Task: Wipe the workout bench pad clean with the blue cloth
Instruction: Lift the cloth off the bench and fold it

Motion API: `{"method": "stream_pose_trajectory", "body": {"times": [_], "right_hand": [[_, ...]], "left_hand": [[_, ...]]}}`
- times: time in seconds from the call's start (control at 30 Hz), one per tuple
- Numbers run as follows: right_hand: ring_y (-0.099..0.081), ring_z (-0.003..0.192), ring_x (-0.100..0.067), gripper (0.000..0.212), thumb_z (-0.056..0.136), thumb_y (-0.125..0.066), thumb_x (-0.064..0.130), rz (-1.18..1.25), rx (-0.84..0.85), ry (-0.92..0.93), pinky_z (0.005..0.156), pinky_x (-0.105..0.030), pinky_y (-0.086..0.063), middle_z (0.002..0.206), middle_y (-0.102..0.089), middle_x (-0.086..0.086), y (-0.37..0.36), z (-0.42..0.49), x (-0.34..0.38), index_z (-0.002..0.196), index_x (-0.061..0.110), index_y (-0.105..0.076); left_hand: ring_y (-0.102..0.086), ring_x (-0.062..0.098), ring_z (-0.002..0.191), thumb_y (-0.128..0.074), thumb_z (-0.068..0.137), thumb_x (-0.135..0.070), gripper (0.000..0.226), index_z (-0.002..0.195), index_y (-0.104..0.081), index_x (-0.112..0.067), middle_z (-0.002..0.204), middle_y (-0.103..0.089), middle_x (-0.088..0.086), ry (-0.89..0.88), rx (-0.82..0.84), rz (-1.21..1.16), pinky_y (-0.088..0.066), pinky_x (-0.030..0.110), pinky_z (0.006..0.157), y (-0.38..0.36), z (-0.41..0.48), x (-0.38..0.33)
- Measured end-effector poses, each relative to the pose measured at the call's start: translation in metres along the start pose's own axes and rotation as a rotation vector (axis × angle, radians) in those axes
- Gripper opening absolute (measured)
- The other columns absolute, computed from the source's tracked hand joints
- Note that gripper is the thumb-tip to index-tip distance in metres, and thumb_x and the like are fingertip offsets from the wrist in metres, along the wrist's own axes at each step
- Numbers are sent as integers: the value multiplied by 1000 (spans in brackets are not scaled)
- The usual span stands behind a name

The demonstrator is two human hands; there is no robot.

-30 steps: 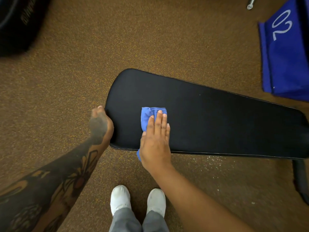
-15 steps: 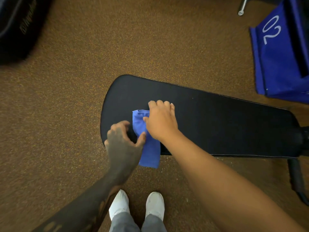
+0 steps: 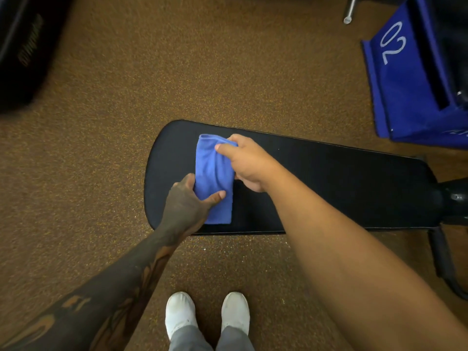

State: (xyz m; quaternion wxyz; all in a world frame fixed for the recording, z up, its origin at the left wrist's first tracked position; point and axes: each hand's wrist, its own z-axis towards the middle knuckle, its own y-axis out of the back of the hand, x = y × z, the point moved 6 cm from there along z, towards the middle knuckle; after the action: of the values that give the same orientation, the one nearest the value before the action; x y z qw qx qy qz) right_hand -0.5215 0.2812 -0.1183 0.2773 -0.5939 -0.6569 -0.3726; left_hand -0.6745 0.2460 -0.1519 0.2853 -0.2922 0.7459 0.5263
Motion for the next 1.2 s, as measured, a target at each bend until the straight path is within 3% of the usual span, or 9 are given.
{"method": "stream_pose_trajectory", "body": {"times": [0.1, 0.23, 0.37, 0.47, 0.6, 0.77, 0.9, 1.07, 1.2], "right_hand": [[-63, 90, -28, 12, 96, -54, 17, 279, -17, -54, 85, -49, -49, 93, -63, -15, 10, -2, 4, 86, 15, -50], [-66, 93, -28, 1, 96, -54, 12, 421, -78, -51, 90, -54, -51, 97, -66, -13, 27, -9, 8, 97, 13, -54], [-67, 99, -30, 22, 91, -55, 4, 470, -180, -23, 89, -54, -52, 109, -69, -16, 60, -25, 19, 113, 9, -58], [-66, 98, -30, 35, 84, -52, -4, 504, -244, -8, 86, -51, -53, 108, -69, -16, 95, -45, 32, 116, 7, -61], [-61, 84, -20, 40, 80, -48, -5, 507, -386, 33, 70, -35, -49, 93, -65, -3, 150, -83, 53, 110, 15, -64], [-65, 82, -14, 33, 84, -61, 6, 538, -420, 130, 59, -25, -50, 101, -69, 4, 205, -143, 74, 107, 29, -65], [-66, 95, -15, 45, 88, -56, 3, 544, -557, 200, 67, -31, -54, 118, -67, -3, 249, -200, 78, 114, 38, -65], [-61, 118, -18, 50, 92, -55, 2, 569, -778, 273, 91, -45, -55, 135, -60, -2, 301, -273, 67, 134, 28, -57], [-63, 109, -20, 44, 95, -58, 7, 668, -923, 282, 61, -35, -58, 131, -61, -3, 337, -333, 46, 132, 29, -56]], "left_hand": [[-54, 23, 69, -86, 75, -39, 43, 85, -58, -8, 80, -62, 9, 33, 51, -109, -46, 39, 62, 3, 0, -3], [-65, 20, 74, -89, 72, -33, 35, 87, -68, -9, 85, -72, 9, 137, 168, -333, -53, 37, 64, 13, 3, -7], [-68, 17, 75, -90, 62, -28, 35, 86, -70, -11, 85, -75, 8, 169, 227, -625, -55, 28, 61, 25, 7, -31], [-70, 17, 76, -91, 58, -15, 38, 89, -70, -17, 89, -76, 6, 192, 271, -812, -57, 27, 60, 30, 15, -64], [-72, 11, 78, -76, 72, -12, 28, 98, -65, -16, 92, -76, 1, 142, 294, -975, -60, 23, 66, 35, 31, -127], [-68, 4, 62, -72, 86, 0, 36, 111, -56, -21, 81, -71, 0, 3, 186, -812, -58, 20, 60, 38, 37, -218], [-53, -1, 48, -72, 85, 3, 40, 88, -47, -28, 65, -59, -6, -212, 208, -690, -49, 19, 49, 32, 24, -301], [-35, -2, 48, -68, 88, 5, 42, 69, -43, -23, 49, -45, -19, -389, 411, -575, -30, 14, 47, -2, -7, -398], [-52, -6, 58, -65, 91, 4, 33, 69, -61, -21, 59, -62, -17, -492, 546, -449, -39, 12, 61, -41, -44, -461]]}}
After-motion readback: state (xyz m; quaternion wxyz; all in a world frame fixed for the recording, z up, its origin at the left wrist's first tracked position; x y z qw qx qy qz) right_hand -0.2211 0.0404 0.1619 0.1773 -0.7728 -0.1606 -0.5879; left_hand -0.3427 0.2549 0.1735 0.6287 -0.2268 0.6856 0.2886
